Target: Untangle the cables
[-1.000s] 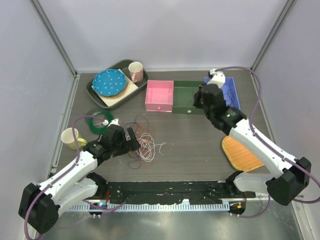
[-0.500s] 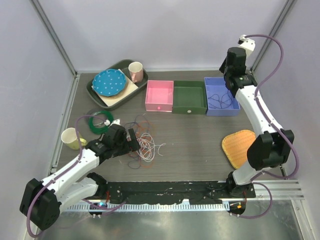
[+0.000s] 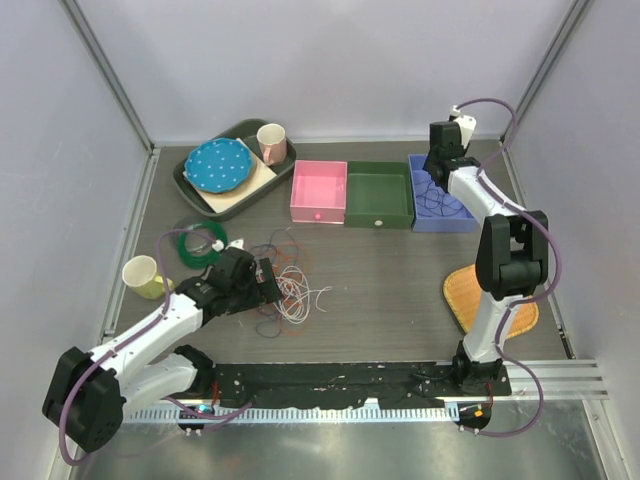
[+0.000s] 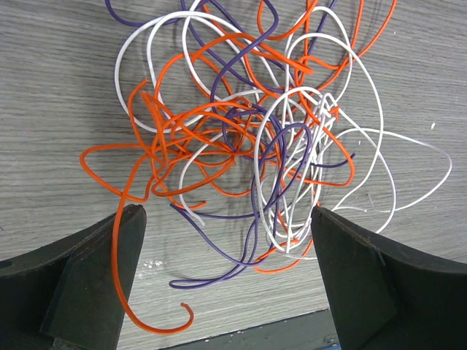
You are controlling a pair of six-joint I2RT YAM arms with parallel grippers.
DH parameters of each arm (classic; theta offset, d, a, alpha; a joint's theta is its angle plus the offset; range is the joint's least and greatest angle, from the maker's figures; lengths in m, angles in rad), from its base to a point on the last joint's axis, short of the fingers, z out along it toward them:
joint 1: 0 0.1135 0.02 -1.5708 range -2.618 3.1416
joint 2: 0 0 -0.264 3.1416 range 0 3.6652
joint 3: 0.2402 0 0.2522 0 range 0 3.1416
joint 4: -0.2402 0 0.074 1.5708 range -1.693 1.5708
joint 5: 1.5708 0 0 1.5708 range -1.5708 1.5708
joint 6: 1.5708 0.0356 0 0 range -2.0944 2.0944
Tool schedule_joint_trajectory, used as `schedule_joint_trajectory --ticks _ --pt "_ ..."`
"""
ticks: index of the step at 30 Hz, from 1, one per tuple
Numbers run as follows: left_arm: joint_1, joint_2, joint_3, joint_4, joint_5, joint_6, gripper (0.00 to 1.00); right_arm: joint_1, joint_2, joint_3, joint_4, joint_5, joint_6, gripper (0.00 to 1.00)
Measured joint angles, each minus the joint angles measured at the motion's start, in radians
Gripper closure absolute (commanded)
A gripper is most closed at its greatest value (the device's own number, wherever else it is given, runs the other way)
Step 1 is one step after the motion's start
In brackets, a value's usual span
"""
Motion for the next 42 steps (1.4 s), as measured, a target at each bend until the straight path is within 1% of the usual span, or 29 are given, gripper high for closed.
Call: schedule_joint_trajectory --ticks 4,5,9,11,13,15,18,20,22,24,25,27,29,32,35,39,42 --pt "0.0 0.012 0.0 0.004 0.002 0.003 0.0 0.0 0.021 -0.024 -0.014 0.006 0.007 0.15" --pt "0.0 0.012 0.0 0.005 0.007 0.003 0.0 0.0 0.019 -0.024 -0.013 0.005 0.01 0.06" --pt "0.0 0.012 0.0 0.025 0.024 0.009 0.0 0.0 -0.037 -0.048 0.021 -0.051 0.033 0.04" --pt "0.0 0.012 0.0 0.028 0.032 0.015 0.0 -0.001 -0.101 -0.09 0.051 -0.132 0.061 0.04" --pt "0.0 0.012 0.0 0.033 0.046 0.019 0.0 -0.003 -0.185 -0.142 0.108 -0.251 0.086 0.04" --pt "0.0 0.011 0.0 0.037 0.054 0.019 0.0 -0.005 -0.274 -0.205 0.204 -0.381 0.12 0.04" --pt "0.0 0.004 0.0 0.042 0.058 0.019 0.0 0.008 -0.405 -0.315 0.358 -0.524 0.187 0.03" --pt "0.0 -0.005 0.0 0.042 0.057 0.019 0.0 0.038 -0.47 -0.359 0.391 -0.559 0.197 0.03" --pt "0.0 -0.015 0.0 0.042 0.053 0.018 0.0 0.135 -0.524 -0.394 0.391 -0.541 0.162 0.03" --pt "0.0 -0.03 0.0 0.037 0.035 0.015 0.0 0.277 -0.565 -0.436 0.386 -0.526 0.123 0.03" --pt "0.0 -0.043 0.0 0.032 0.014 0.01 0.0 0.38 -0.591 -0.476 0.387 -0.512 0.1 0.03" --pt "0.002 -0.08 0.0 0.005 -0.031 -0.009 0.0 0.535 -0.636 -0.568 0.39 -0.499 0.073 0.03" --pt "0.006 -0.116 0.0 -0.014 -0.063 -0.019 0.0 0.638 -0.676 -0.661 0.398 -0.473 0.065 0.04" --pt "0.013 -0.181 0.0 -0.039 -0.106 -0.04 0.0 0.747 -0.7 -0.781 0.417 -0.434 0.063 0.06" --pt "0.018 -0.224 -0.001 -0.055 -0.137 -0.056 0.0 0.846 -0.671 -0.835 0.438 -0.414 0.055 0.07" --pt "0.019 -0.24 -0.013 -0.062 -0.15 -0.063 0.0 0.934 -0.585 -0.829 0.449 -0.353 0.072 0.07" --pt "0.019 -0.228 -0.02 -0.062 -0.143 -0.062 0.0 0.939 -0.484 -0.76 0.373 -0.234 0.139 0.08"
